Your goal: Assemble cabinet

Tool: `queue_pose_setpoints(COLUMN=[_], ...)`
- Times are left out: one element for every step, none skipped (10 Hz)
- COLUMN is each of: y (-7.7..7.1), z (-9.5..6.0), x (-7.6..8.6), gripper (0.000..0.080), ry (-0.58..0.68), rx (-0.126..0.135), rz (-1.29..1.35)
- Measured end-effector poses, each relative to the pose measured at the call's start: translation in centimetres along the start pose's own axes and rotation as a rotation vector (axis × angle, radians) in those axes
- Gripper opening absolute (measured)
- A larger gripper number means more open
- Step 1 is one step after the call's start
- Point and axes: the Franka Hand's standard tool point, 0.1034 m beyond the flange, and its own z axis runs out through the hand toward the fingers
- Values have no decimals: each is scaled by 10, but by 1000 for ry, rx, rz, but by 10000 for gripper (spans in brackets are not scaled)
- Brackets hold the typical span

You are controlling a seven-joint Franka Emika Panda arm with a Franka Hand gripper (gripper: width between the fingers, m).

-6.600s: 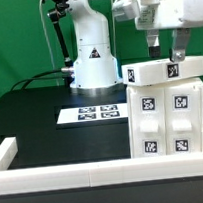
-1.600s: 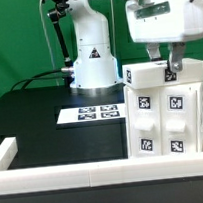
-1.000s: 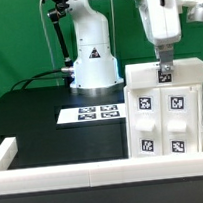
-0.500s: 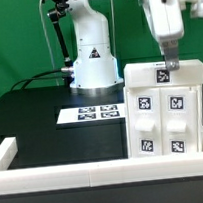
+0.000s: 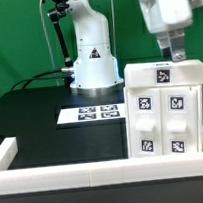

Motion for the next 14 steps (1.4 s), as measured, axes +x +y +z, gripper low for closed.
queue_pose_setpoints(y=[-3,-7,-7,-8,-8,-8,-8,-8,-8,-9,-10,-10,-10,-10], z=[-3,-6,-7,-6,-6,-6,-6,-6,-6,-7,-7,-7,-7,-7], x=[-3,-6,-7,-6,-6,-6,-6,-6,-6,-6,-9,-9,-8,-8], gripper=[797,797,797,797,797,797,797,797,797,797,797,797,797,797], ry=[19,18,15,13,11,10,9,8,9,35,36,37,34,30], rx=[-34,-35,-37,-37,-38,-39,-39,-40,-41,-50,-50,-51,-55,-60], rz=[-157,-309,-437,-517,-609,-678,-740,-818,-877,-1063,-1183,-1316,-1457,-1578])
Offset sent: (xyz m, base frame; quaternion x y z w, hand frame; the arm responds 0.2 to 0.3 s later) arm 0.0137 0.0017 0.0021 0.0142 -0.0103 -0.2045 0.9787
